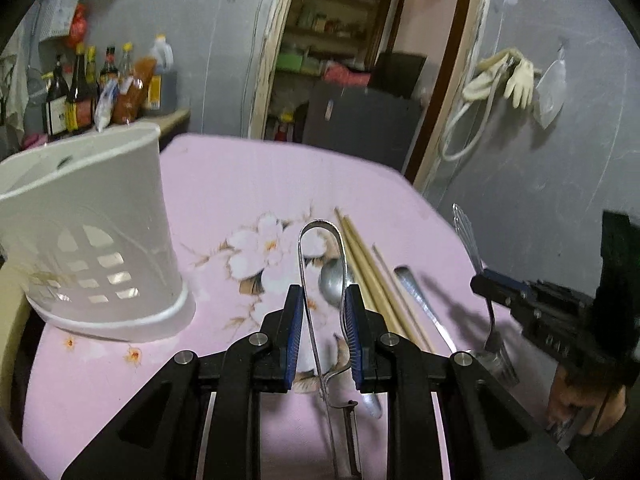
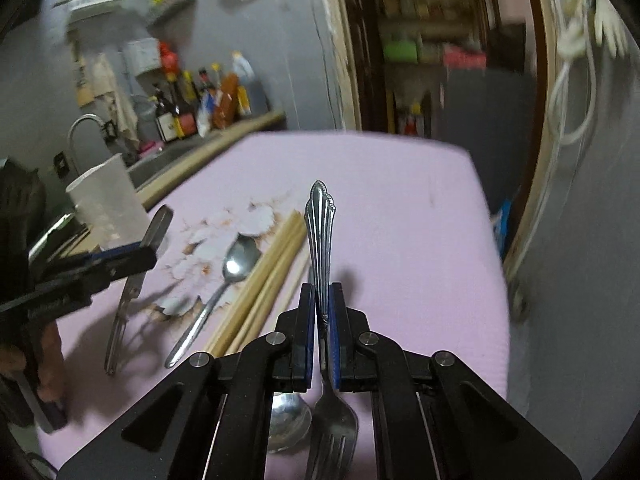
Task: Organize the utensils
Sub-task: 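Carry the tongs with the left tool while the right tool carries the fork to the white holder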
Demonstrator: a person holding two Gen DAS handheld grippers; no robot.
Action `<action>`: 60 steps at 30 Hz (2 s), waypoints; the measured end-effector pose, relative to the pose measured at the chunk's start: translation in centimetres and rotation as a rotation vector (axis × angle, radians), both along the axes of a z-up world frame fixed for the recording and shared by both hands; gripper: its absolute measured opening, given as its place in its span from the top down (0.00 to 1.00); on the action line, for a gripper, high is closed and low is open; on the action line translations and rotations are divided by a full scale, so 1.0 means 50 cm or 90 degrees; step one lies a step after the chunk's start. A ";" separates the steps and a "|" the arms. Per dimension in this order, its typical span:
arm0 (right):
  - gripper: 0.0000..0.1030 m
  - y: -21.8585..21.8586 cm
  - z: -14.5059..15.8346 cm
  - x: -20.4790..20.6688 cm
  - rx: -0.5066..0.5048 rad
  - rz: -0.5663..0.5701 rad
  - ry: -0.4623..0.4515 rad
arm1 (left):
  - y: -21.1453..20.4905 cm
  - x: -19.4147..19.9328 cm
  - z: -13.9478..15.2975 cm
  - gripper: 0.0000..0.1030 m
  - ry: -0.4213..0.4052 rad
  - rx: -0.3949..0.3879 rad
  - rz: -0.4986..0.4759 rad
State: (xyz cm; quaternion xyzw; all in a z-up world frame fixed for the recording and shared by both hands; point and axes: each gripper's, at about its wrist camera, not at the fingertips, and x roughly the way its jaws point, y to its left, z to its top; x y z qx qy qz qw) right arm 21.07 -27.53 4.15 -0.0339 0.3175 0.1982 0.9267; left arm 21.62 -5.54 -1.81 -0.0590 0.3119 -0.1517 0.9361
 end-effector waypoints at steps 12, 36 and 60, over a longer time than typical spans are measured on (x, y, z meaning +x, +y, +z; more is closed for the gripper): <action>0.96 0.026 0.040 -0.054 -0.016 -0.017 -0.171 | 0.003 -0.043 0.056 0.83 -0.109 -0.027 0.006; 1.00 0.131 0.196 -0.052 0.090 0.063 -0.293 | 0.130 -0.071 0.248 0.83 -0.253 -0.041 0.066; 1.00 0.465 0.236 0.019 0.078 0.136 -0.269 | 0.450 0.002 0.249 0.83 -0.212 0.021 0.188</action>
